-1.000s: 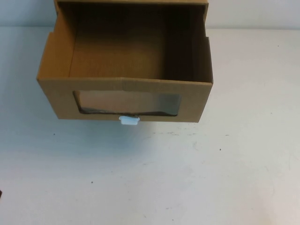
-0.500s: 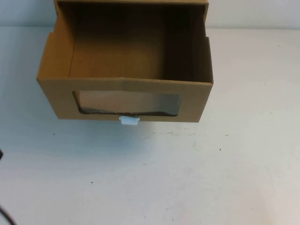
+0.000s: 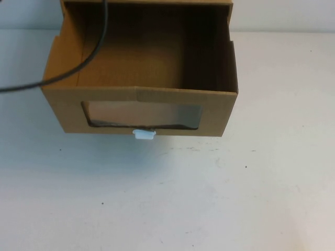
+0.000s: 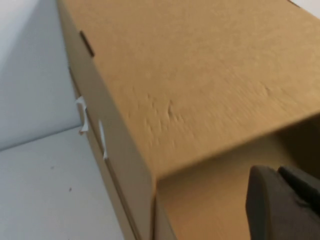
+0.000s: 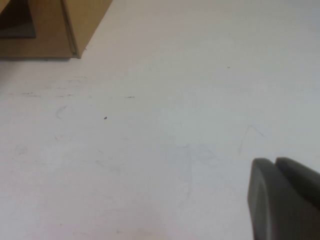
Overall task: Close the shoe box
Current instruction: Press the shoe box with left arm, then close the shoe box with your right arm
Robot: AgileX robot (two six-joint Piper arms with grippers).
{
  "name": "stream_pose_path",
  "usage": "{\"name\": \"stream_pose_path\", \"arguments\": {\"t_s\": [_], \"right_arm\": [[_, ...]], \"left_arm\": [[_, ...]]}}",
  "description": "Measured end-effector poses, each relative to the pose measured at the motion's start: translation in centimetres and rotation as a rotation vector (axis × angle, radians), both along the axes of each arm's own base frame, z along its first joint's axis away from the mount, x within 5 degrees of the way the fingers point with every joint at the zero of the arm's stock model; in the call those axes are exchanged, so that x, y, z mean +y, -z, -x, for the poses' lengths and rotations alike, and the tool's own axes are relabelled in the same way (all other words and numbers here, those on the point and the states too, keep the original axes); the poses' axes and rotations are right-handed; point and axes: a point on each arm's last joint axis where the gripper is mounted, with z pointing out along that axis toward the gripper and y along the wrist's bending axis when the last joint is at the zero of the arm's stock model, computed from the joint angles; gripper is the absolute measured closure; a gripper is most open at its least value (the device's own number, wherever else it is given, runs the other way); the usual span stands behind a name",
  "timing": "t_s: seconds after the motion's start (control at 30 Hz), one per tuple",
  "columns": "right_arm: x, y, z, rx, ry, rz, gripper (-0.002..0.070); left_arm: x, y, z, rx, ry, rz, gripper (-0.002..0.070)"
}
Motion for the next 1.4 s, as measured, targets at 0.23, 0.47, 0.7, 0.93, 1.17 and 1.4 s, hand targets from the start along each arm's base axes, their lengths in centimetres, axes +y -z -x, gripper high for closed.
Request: {"name": "stream_pose_path", "arguments": {"t_s": [0.23, 0.47, 0.7, 0.93, 1.17, 1.4], "right_arm": [[0.0, 0.0, 0.0, 0.000, 0.000, 0.000, 0.0687], [0.0, 0.0, 0.0, 0.000, 0.000, 0.000, 0.0687], [0.0, 0.0, 0.0, -0.003, 0.001, 0.000, 0.0687], [0.4, -1.8, -0.3, -0.141, 0.044, -0.466, 0.0687], [-0.5, -3.1, -0.4, -0.256, 0.141, -0.807, 0.0687], [-0.6, -3.1, -0.4, -0.259, 0.158, -0.890, 0.0687]], "left_arm": [[-2.6, 1.3, -10.6, 0.109, 0.093, -0.061, 0.0677], [-4.2, 3.7, -15.6, 0.202, 0.144, -0.061, 0.0677], [-4.2, 3.6, -15.8, 0.207, 0.147, -0.061, 0.0677], [-4.2, 3.7, -15.8, 0.212, 0.146, -0.064, 0.0677], [-4.2, 3.6, -15.8, 0.212, 0.146, -0.064, 0.0677], [-4.2, 3.7, -15.8, 0.213, 0.146, -0.066, 0.0677]]}}
